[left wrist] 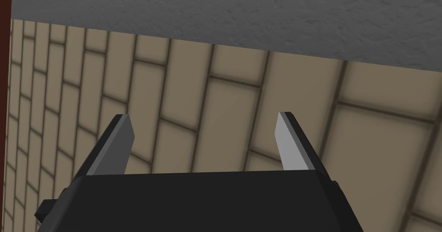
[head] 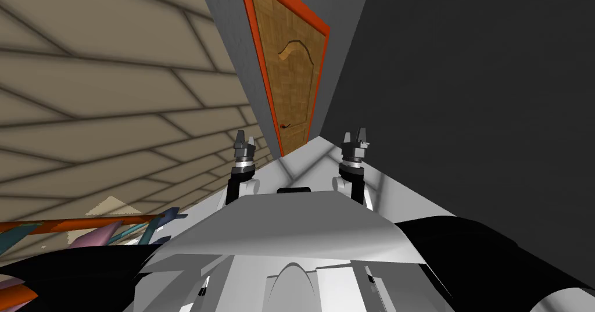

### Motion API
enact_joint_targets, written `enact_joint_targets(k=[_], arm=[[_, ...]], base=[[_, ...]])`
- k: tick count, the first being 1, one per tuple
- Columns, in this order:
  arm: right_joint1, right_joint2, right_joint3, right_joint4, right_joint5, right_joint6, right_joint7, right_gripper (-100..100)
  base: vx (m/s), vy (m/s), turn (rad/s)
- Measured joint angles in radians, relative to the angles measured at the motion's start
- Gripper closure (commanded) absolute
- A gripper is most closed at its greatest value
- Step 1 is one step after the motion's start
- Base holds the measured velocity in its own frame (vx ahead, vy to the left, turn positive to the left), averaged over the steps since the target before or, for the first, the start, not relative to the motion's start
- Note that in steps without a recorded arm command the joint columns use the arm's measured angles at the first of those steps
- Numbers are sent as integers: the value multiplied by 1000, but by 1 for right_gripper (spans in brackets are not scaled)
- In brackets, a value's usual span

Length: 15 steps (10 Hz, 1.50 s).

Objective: Pull the door open

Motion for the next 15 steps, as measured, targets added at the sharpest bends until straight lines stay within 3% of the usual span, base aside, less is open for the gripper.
enact_joint_targets(k=[9,12,15], arm=[[-56,-66,19,202,-11,-40,-26,-100],[-99,-92,19,299,-17,-51,-37,-100],[-120,-117,31,385,-22,-69,-49,-100]], base=[[92,22,100],[90,12,111],[108,12,124]])
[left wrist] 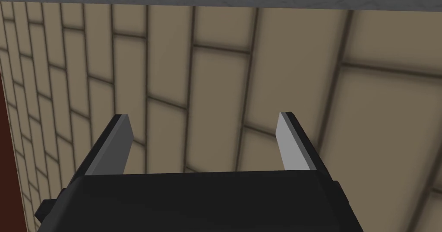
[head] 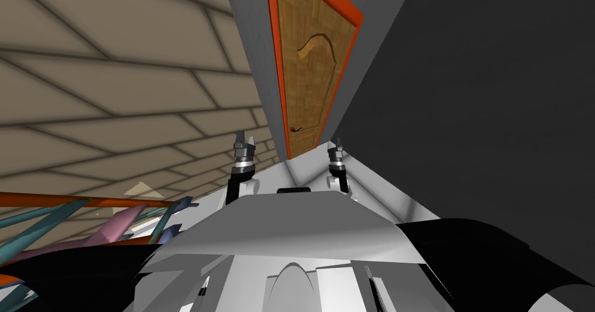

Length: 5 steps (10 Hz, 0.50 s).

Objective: Pull the door open

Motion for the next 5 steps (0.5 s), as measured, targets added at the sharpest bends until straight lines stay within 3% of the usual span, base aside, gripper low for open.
enact_joint_targets(k=[3,5], arm=[[-34,-28,7,95,-6,-12,-13,-100],[-51,-46,7,142,-11,-15,-23,-100]], base=[[109,2,149],[56,6,52]])
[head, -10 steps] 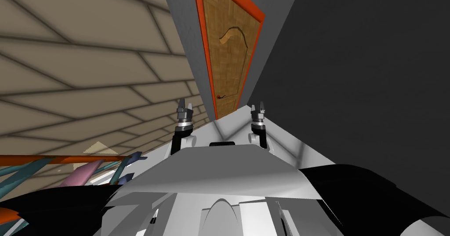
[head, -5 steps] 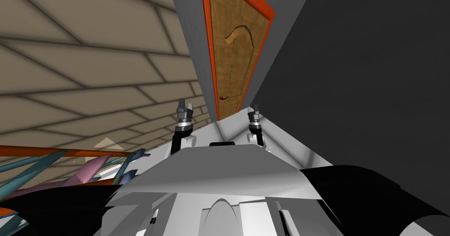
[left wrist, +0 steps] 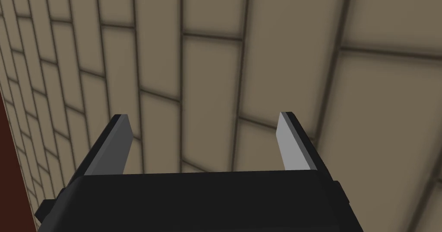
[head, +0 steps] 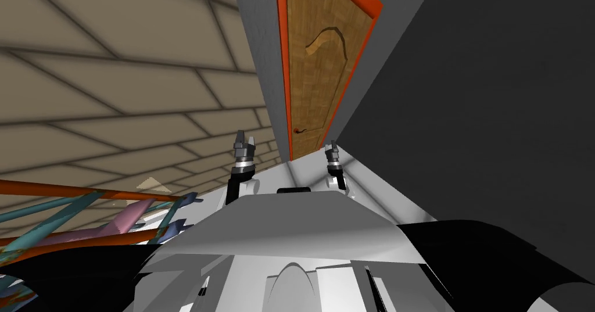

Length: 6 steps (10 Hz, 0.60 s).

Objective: Pull the door open

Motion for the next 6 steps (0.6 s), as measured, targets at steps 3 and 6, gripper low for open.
enact_joint_targets(k=[3,6], arm=[[-14,-17,9,65,-3,-13,-8,-100],[-45,-39,16,173,-8,-46,-18,-100]], base=[[65,6,99],[103,2,148]])
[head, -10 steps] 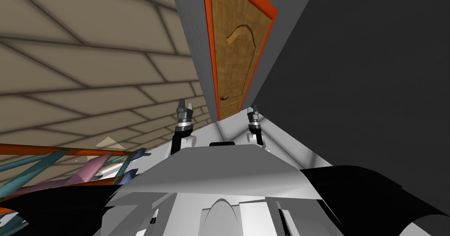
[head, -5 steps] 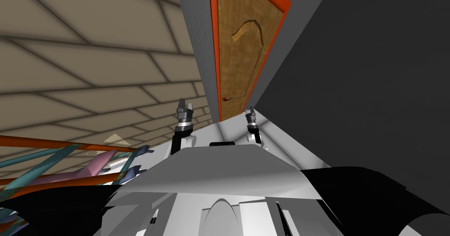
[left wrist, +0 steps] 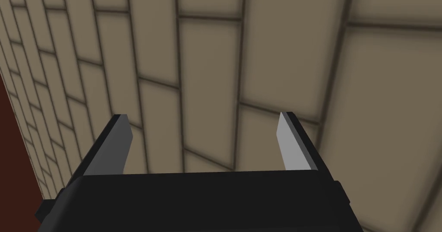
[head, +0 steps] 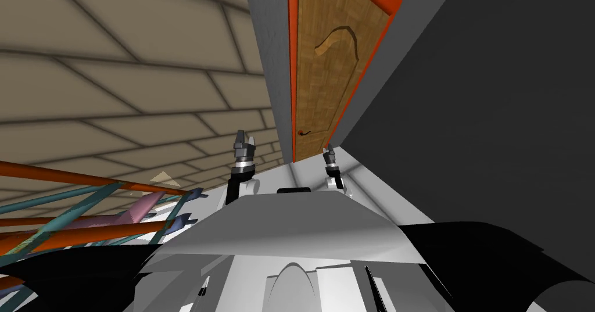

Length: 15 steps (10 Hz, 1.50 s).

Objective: Pull the door open

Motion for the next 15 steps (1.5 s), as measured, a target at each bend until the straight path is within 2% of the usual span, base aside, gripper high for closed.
enact_joint_targets(k=[1,3,7,9,15], arm=[[-18,-15,-1,36,-4,0,-8,-100],[-43,-27,8,100,-6,-5,-13,-100],[-68,-53,14,184,-12,-12,-29,-100],[-87,-70,17,243,-16,-23,-36,-100],[-125,-103,28,377,-24,-50,-55,-100]], base=[[114,-8,141],[91,-4,98],[58,-4,94],[70,-6,93],[68,-10,89]])
